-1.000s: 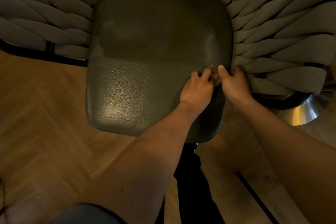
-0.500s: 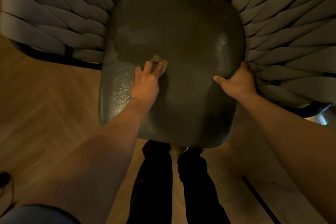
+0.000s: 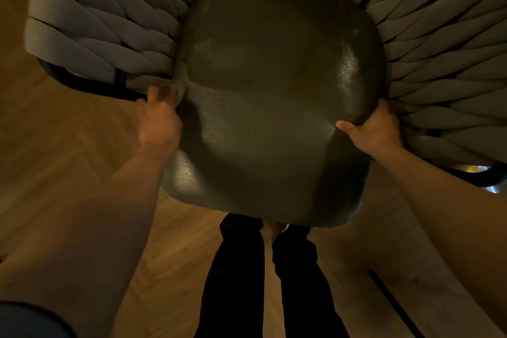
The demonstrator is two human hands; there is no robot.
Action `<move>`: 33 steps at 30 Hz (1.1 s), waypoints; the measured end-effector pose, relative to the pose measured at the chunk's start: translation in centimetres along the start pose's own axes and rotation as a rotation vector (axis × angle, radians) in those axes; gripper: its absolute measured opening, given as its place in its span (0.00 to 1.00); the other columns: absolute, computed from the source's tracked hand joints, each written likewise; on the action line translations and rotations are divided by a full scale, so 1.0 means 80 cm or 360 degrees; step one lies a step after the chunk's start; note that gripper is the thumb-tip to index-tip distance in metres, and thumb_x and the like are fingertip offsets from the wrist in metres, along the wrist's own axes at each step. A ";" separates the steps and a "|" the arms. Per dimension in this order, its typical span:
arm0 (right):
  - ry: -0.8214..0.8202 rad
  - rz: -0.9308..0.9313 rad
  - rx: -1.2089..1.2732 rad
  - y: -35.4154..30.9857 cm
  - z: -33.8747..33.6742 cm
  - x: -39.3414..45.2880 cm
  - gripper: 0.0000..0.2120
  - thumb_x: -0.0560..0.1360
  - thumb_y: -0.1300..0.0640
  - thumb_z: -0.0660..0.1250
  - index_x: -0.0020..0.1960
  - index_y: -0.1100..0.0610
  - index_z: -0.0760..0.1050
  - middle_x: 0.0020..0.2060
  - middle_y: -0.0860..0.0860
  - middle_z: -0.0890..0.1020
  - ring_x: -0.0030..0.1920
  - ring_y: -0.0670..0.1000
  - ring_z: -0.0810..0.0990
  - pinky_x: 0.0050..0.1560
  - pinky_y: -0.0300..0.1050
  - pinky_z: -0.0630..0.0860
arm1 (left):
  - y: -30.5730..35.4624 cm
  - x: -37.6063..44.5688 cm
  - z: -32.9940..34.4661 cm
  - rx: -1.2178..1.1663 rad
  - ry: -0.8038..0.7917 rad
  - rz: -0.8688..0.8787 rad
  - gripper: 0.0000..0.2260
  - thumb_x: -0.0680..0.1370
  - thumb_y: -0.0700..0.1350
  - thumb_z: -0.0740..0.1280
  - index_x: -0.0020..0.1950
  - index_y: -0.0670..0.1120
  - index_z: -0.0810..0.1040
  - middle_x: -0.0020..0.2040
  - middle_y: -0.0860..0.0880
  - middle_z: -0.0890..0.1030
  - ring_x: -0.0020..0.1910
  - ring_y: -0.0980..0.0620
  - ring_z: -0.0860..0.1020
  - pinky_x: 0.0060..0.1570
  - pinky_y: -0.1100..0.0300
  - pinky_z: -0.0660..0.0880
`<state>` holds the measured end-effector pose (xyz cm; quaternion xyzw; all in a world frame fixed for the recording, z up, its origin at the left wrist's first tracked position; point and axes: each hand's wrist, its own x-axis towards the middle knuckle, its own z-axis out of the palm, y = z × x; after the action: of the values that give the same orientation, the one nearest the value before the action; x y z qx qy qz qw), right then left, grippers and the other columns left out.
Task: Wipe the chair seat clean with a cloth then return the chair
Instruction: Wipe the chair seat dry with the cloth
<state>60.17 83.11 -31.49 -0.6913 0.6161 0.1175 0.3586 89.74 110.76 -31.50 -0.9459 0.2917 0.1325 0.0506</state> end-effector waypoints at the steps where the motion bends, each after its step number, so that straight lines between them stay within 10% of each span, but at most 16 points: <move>1: 0.0003 -0.0004 0.0000 0.002 0.000 0.002 0.49 0.70 0.47 0.80 0.80 0.60 0.57 0.76 0.60 0.67 0.76 0.62 0.66 0.73 0.55 0.67 | -0.010 0.002 -0.002 -0.0038 0.0000 -0.0080 0.26 0.74 0.35 0.62 0.72 0.47 0.68 0.66 0.36 0.67 0.55 0.31 0.72 0.55 0.42 0.72; 12: -0.0154 0.0317 0.0782 0.006 -0.016 0.022 0.38 0.71 0.24 0.57 0.72 0.46 0.73 0.67 0.50 0.78 0.65 0.55 0.77 0.68 0.59 0.74 | 0.014 0.002 0.013 -0.0525 0.0094 -0.0187 0.21 0.80 0.41 0.57 0.73 0.46 0.69 0.65 0.39 0.69 0.53 0.36 0.74 0.55 0.49 0.73; 17: -0.0143 0.0417 0.0839 0.045 -0.004 0.065 0.58 0.50 0.08 0.47 0.72 0.38 0.71 0.70 0.46 0.76 0.69 0.55 0.75 0.71 0.61 0.69 | 0.032 0.002 0.020 -0.0484 0.0098 -0.0072 0.21 0.79 0.41 0.58 0.73 0.47 0.69 0.64 0.39 0.70 0.55 0.35 0.74 0.59 0.45 0.73; 33: -0.0185 0.0456 0.1089 0.082 0.022 0.111 0.57 0.51 0.08 0.50 0.75 0.32 0.65 0.74 0.39 0.72 0.73 0.48 0.71 0.76 0.57 0.62 | 0.262 -0.054 0.025 -0.0474 -0.0051 0.0425 0.24 0.79 0.40 0.59 0.75 0.46 0.66 0.69 0.44 0.68 0.57 0.42 0.71 0.59 0.50 0.72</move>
<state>56.46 77.53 -40.44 -0.4306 0.6888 -0.0072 0.5832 74.02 96.18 -32.58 -0.8937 0.3908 0.1948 -0.1032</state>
